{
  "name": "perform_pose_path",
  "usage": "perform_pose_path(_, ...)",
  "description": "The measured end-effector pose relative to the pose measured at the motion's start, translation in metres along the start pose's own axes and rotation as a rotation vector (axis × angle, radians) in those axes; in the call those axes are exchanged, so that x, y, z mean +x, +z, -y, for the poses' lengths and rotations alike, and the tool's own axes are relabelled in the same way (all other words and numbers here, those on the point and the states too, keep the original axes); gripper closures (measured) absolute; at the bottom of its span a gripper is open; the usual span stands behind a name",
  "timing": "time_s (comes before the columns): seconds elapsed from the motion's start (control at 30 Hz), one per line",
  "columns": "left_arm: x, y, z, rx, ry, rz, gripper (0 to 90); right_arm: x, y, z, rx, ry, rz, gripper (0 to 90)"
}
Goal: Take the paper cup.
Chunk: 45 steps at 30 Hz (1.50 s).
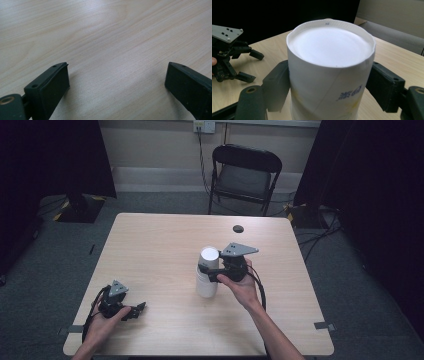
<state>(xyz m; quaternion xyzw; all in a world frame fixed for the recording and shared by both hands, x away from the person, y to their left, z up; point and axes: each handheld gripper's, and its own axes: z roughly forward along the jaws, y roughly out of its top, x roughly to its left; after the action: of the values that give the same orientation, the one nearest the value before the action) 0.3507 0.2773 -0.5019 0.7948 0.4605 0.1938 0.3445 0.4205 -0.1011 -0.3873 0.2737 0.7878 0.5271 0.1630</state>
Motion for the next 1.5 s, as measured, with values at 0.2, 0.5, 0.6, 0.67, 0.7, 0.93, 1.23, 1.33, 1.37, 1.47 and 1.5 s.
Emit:
perform_pose_path(0.2, 0.000, 0.000, 0.000, 0.000, 0.000, 0.000, 5.1, 0.000, -0.001, -0.001, -0.010, 0.004, -0.001, 29.8)
perform_pose_path(0.5, 0.000, 0.000, 0.000, 0.000, 0.001, -0.001, 5.1, 0.003, -0.006, -0.009, -0.032, -0.017, 0.012, 31.7)
perform_pose_path(0.6, 0.000, 0.000, 0.000, 0.000, 0.000, -0.001, 5.1, 0.002, -0.007, -0.011, -0.040, -0.012, 0.012, 31.8)
perform_pose_path(0.67, 0.000, 0.000, 0.000, 0.000, 0.000, -0.001, 5.1, 0.002, -0.009, -0.012, -0.042, -0.013, 0.012, 32.1)
perform_pose_path(0.7, 0.000, 0.000, 0.000, 0.001, 0.001, -0.001, 5.1, 0.002, -0.010, -0.013, -0.043, -0.011, 0.011, 32.4)
perform_pose_path(0.93, 0.000, 0.000, 0.000, 0.000, 0.000, -0.001, 5.1, 0.000, -0.014, -0.017, -0.058, 0.011, 0.000, 33.1)
perform_pose_path(1.23, 0.000, 0.000, 0.000, 0.001, 0.001, -0.003, 5.0, -0.002, -0.025, -0.028, -0.101, 0.027, -0.008, 33.6)
perform_pose_path(1.33, 0.000, 0.000, 0.000, 0.002, 0.004, -0.002, 4.8, -0.003, -0.027, -0.029, -0.109, 0.037, -0.015, 33.8)
perform_pose_path(1.37, 0.000, 0.000, 0.000, 0.003, 0.002, -0.002, 4.7, -0.003, -0.027, -0.029, -0.108, 0.045, -0.021, 33.8)
perform_pose_path(1.47, 0.000, 0.000, 0.000, 0.004, 0.004, -0.002, 4.4, -0.004, -0.028, -0.030, -0.116, 0.042, -0.019, 34.0)
perform_pose_path(1.5, 0.000, 0.000, 0.000, 0.004, 0.004, -0.003, 4.4, -0.004, -0.029, -0.031, -0.120, 0.045, -0.020, 34.1)
